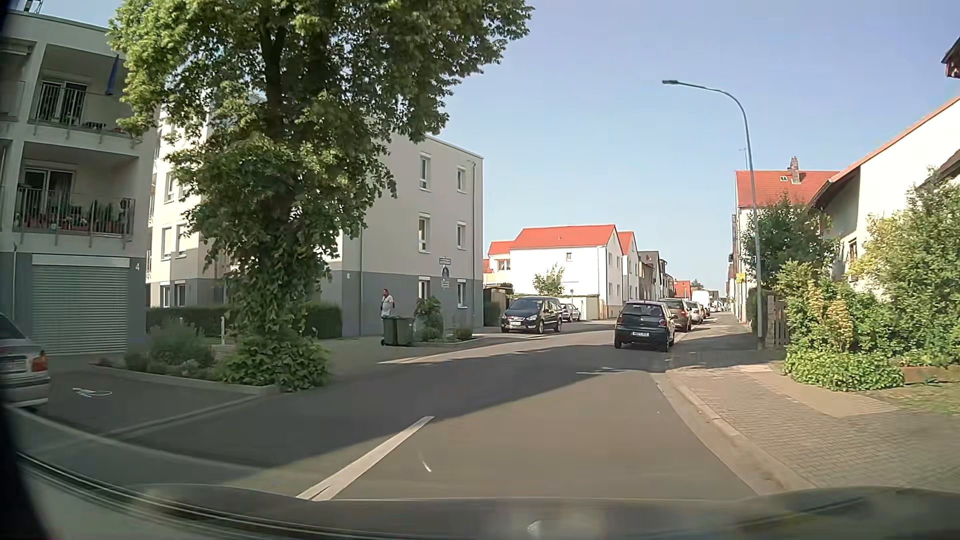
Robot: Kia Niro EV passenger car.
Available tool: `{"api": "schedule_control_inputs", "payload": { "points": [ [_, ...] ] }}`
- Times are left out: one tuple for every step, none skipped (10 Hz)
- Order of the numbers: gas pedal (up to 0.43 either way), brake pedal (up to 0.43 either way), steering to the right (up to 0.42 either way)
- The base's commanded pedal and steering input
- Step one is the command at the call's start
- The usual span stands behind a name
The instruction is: Follow the waypoints while adhering to traffic rules and regulations
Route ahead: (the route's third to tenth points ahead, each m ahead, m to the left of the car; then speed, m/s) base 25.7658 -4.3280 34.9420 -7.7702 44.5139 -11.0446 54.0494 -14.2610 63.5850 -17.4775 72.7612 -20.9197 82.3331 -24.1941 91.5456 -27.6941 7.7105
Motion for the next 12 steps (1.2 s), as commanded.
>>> {"api": "schedule_control_inputs", "payload": {
  "points": [
    [0.0,0.03,-0.001],
    [0.0,0.03,0.001],
    [0.0,0.03,0.002],
    [0.0,0.03,0.003],
    [0.0,0.03,0.004],
    [0.0,0.03,0.007],
    [0.0,0.03,0.012],
    [0.0,0.024,0.017],
    [0.0,0.03,0.024],
    [0.028,0.03,0.031],
    [0.047,0.03,0.042],
    [0.079,0.03,0.051]
  ]
}}
